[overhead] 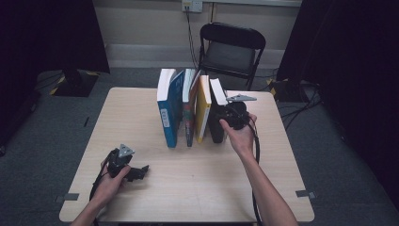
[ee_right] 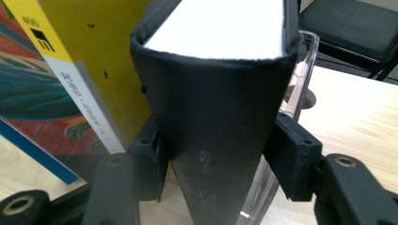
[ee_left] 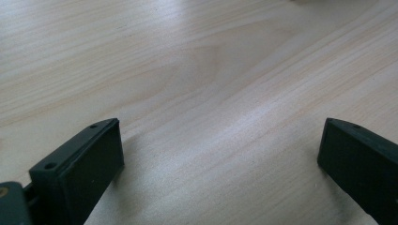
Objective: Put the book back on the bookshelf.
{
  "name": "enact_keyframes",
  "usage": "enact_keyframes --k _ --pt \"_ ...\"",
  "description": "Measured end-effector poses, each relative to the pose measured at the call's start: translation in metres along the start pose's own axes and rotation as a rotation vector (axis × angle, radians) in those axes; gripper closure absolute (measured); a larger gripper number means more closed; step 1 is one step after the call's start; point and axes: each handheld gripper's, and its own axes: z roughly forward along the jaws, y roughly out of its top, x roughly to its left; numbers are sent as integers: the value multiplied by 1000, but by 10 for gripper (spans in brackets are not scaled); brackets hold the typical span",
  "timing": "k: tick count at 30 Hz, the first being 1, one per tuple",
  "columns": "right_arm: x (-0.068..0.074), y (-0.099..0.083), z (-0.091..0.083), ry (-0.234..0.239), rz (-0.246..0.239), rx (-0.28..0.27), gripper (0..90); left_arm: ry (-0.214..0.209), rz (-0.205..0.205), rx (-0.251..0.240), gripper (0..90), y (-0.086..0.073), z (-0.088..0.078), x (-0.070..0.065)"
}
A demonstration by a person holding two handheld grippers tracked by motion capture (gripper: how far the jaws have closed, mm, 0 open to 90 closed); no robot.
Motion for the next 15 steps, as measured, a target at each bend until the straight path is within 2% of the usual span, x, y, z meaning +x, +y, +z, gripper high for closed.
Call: enact_keyframes --k 3,6,11,15 --pt "1 1 4 -10 -3 5 433 1 1 1 1 0 0 0" --pt "2 2 7 -16 15 7 438 0 0 0 1 0 0 0" --pt "5 4 5 -73 46 10 489 1 2 1 1 0 0 0" --pt "7 6 5 -110 94 0 507 0 1 1 1 0 0 0"
